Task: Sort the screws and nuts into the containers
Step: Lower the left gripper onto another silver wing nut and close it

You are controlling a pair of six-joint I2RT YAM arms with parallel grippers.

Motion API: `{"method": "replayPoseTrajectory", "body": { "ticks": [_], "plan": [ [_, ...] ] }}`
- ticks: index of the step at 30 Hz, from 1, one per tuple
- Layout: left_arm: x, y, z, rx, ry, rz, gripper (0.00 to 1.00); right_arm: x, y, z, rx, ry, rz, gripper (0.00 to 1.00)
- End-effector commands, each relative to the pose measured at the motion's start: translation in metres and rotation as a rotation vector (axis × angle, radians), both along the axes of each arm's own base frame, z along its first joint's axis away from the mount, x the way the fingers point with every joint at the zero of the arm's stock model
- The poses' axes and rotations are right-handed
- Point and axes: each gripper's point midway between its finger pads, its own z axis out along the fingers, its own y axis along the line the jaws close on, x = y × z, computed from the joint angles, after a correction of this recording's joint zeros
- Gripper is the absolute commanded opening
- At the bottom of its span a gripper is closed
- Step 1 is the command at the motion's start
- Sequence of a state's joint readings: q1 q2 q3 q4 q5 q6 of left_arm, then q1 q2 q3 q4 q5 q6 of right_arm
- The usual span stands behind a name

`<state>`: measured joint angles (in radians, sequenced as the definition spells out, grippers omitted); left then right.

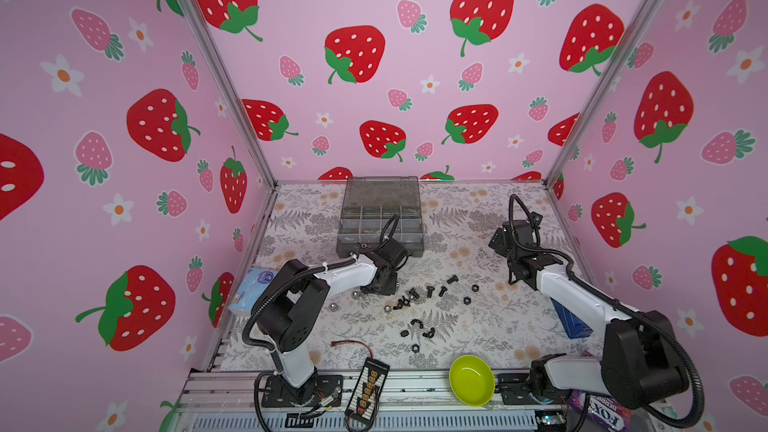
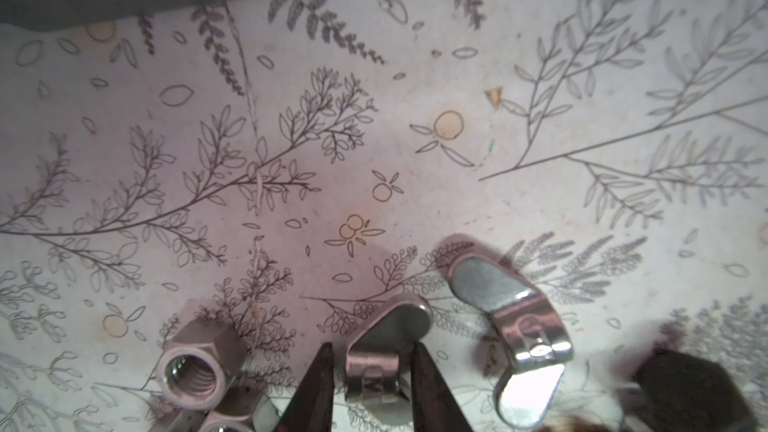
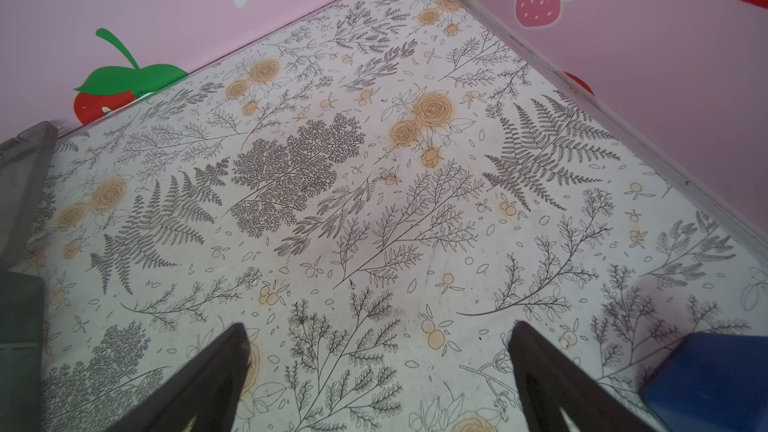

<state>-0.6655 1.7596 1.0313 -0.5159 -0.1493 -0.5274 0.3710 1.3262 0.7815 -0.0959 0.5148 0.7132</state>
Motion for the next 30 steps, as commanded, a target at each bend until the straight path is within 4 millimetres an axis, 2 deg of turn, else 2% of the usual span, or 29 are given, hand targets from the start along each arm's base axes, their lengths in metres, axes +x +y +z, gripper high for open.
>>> {"method": "replayPoseTrajectory", "body": {
  "ticks": [1,12,21,23,30],
  "plan": [
    [0.005,0.003,-0.005,0.031,0.004,0.009,0.33,-0.004,-0.002,-0.005,-0.009,0.016,-0.013,1.0],
    [0.004,0.004,-0.003,0.038,0.008,0.007,0.14,-0.004,-0.002,-0.007,-0.009,0.02,-0.014,1.0],
    [0.001,0.004,0.006,0.016,-0.001,0.009,0.07,-0.006,-0.003,-0.006,-0.009,0.017,-0.014,1.0],
    [0.001,0.003,0.009,0.011,-0.004,0.008,0.0,-0.006,-0.004,-0.005,-0.01,0.014,-0.014,1.0],
    [0.005,0.002,0.028,-0.017,-0.051,0.018,0.0,-0.006,-0.004,-0.003,-0.012,0.01,-0.013,1.0]
  ]
}}
